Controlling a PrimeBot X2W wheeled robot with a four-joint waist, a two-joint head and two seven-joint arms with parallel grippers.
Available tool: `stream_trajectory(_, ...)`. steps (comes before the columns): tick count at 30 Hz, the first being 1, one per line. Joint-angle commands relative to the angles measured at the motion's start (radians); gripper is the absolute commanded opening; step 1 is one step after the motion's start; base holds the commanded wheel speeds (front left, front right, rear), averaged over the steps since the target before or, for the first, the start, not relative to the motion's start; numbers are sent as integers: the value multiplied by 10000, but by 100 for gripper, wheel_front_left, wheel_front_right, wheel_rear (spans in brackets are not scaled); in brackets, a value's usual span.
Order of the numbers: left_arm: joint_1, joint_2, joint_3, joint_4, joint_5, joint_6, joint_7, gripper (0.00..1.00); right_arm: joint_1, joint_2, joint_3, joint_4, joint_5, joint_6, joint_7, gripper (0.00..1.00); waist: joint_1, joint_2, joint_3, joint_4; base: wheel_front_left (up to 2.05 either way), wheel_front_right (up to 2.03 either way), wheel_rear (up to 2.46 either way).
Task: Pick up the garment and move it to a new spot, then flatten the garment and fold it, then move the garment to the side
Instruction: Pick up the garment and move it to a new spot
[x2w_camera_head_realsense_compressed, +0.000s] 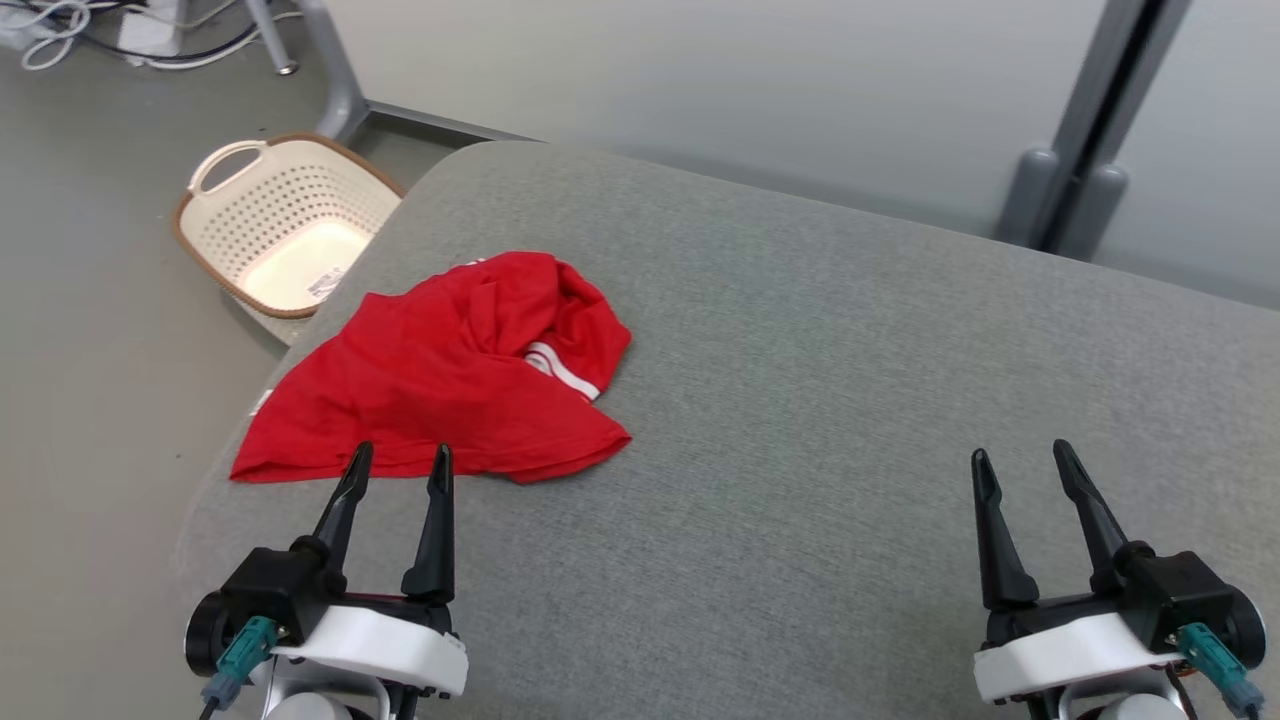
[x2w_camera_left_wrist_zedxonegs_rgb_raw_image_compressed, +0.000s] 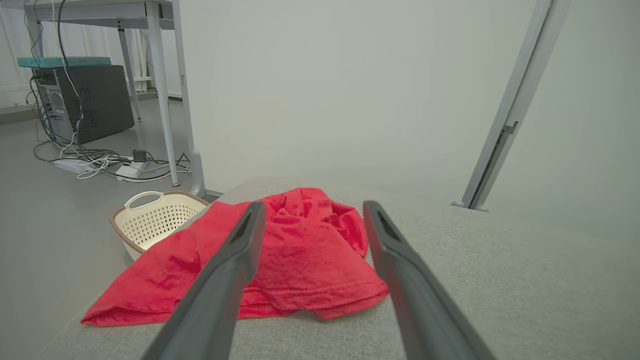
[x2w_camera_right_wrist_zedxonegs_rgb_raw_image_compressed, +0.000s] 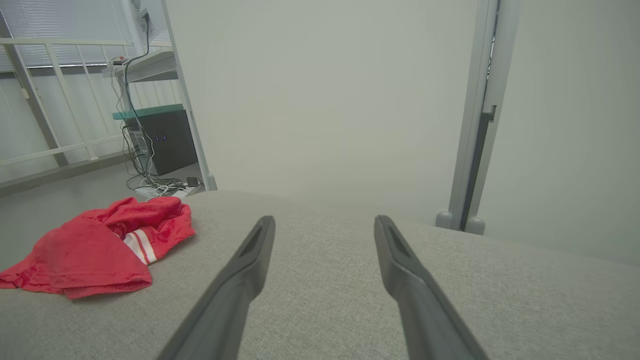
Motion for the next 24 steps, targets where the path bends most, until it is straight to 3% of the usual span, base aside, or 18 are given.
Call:
stream_trajectory(1, 54, 33, 79, 4, 106, -49, 2, 100, -39, -16, 55, 53, 86, -18, -10, 100, 0, 0, -119, 710, 0, 0, 0)
stream_trajectory(11, 511, 33, 808, -575, -26, 240, 2, 100, -849, -58, 1302, 692, 251, -18, -11, 100, 0, 0, 169, 1090, 0, 0, 0)
stream_trajectory(24, 475, 33, 1028, -633, -164, 277, 2, 100, -1083, -320, 1423, 1006, 378, -18, -10, 100, 0, 0, 337, 1078, 0, 0, 0)
